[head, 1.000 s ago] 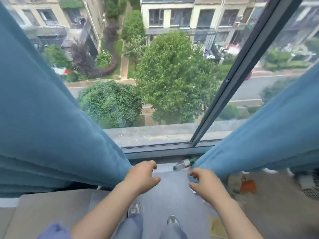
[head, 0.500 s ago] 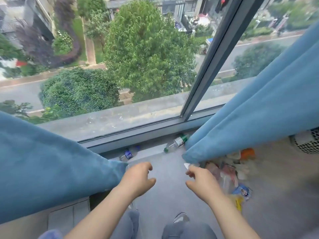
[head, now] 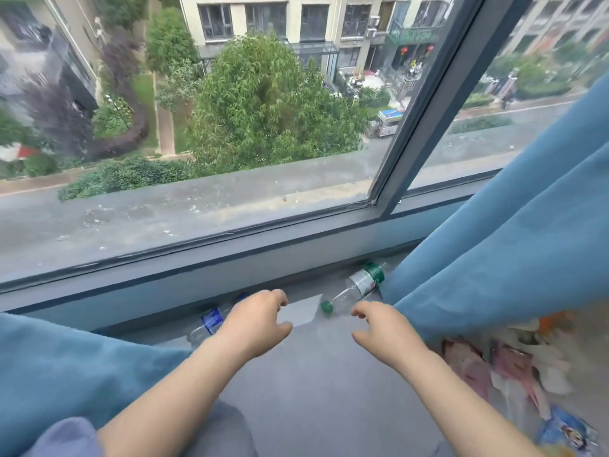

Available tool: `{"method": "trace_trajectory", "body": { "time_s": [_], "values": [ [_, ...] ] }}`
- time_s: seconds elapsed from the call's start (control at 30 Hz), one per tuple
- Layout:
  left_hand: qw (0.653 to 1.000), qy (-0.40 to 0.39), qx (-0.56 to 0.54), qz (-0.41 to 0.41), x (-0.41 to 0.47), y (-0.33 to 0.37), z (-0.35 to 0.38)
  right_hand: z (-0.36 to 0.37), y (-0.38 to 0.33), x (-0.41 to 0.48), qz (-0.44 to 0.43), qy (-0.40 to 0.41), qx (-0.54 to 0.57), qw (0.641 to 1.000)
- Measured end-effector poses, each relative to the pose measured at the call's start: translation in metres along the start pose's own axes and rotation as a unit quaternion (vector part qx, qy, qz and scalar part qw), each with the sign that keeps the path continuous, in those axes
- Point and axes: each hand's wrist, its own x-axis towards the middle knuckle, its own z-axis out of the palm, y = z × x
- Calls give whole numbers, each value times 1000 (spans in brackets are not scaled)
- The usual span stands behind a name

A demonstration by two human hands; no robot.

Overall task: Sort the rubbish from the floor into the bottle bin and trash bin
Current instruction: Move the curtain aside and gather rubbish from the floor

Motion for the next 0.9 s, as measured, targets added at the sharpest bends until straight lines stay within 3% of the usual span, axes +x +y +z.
{"method": "trace_trajectory", "body": {
  "time_s": [0.23,0.7,0.9],
  "values": [
    [997,65,15,29,56,-69,31,56,15,82,-96,25,-140,985],
    [987,117,-15,-110,49,-191,117,123,27,112,-143,5,-257,956],
    [986,122,-23,-114,58,-203,134,136,21,123,-150,16,-306,940]
  ]
}}
